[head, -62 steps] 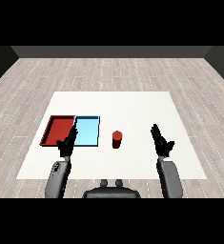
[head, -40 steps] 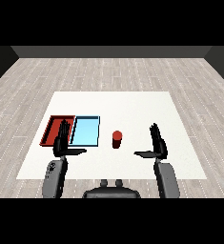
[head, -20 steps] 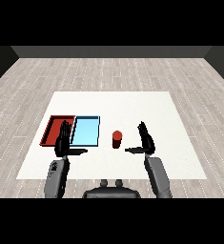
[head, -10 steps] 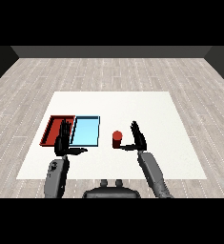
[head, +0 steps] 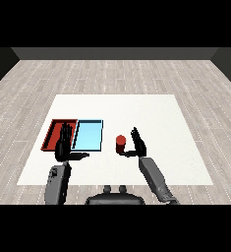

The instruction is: Pick the red can and put it in the red box

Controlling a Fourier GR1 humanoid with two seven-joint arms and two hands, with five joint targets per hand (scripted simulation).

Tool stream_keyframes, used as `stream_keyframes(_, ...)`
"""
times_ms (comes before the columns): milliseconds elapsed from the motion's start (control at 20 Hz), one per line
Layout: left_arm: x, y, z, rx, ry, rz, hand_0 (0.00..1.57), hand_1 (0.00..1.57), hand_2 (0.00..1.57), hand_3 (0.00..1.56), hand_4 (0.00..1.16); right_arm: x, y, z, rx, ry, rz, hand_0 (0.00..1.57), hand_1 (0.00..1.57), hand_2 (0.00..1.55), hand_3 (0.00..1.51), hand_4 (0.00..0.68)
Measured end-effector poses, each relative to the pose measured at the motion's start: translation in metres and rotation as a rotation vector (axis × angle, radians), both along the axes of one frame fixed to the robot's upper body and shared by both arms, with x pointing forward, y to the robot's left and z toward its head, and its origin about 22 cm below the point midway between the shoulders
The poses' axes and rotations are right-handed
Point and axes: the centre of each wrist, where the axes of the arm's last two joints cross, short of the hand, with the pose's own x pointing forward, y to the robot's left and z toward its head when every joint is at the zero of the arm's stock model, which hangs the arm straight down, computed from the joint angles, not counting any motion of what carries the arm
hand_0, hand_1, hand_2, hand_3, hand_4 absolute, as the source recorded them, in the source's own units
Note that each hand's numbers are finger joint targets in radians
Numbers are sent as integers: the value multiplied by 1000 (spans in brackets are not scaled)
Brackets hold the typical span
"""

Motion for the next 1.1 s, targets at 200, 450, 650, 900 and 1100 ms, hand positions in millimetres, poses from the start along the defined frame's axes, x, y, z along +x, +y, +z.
stream_keyframes(200, 2, 2, -6, 8, 1, 3, 0, 0, 0, 0, 0, 8, 4, -4, 4, 14, 13, 0, 0, 0, 0, 0)
stream_keyframes(450, -2, -1, -9, 14, -2, -1, 0, 0, 0, 0, 0, 11, 16, -4, 23, 22, 21, 0, 0, 0, 0, 0)
stream_keyframes(650, 2, 6, -6, 26, -9, 3, 0, 0, 0, 0, 0, 15, 24, -8, 26, 33, 39, 0, 0, 0, 0, 0)
stream_keyframes(900, -5, 3, -7, 24, -7, 6, 0, 0, 0, 0, 0, 16, 33, -8, 35, 41, 49, 0, 0, 0, 0, 0)
stream_keyframes(1100, -1, 1, -9, 23, -14, 7, 0, 0, 0, 0, 0, 25, 38, -9, 44, 42, 56, 0, 0, 0, 0, 0)
